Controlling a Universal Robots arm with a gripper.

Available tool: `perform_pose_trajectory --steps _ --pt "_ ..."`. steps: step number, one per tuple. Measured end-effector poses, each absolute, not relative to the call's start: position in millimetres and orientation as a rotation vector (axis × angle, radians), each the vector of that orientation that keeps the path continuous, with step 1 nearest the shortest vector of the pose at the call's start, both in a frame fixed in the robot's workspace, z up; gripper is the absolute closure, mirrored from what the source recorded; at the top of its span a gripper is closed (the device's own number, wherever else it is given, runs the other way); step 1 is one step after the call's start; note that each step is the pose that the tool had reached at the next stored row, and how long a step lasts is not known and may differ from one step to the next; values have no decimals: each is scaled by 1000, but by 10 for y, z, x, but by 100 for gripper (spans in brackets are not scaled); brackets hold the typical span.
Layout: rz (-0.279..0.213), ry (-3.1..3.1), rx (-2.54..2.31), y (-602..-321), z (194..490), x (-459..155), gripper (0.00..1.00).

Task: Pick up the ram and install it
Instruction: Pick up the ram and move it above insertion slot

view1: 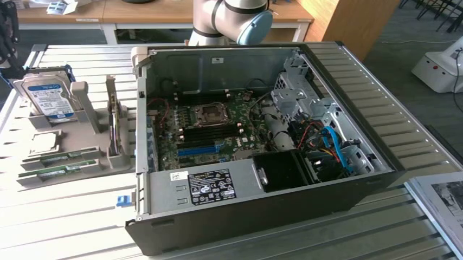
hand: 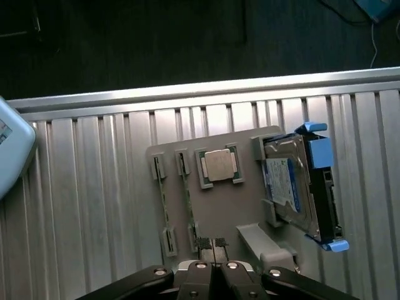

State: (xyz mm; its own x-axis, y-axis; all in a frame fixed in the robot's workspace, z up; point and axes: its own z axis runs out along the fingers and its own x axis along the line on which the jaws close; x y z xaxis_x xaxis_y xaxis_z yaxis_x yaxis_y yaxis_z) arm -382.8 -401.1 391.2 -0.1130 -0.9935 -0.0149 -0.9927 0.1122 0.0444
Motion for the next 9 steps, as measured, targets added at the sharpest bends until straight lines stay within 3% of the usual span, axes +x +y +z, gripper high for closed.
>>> perform_pose_trajectory --steps 9 --pt "-66 -2240 2173 -4011 3911 -3828 90"
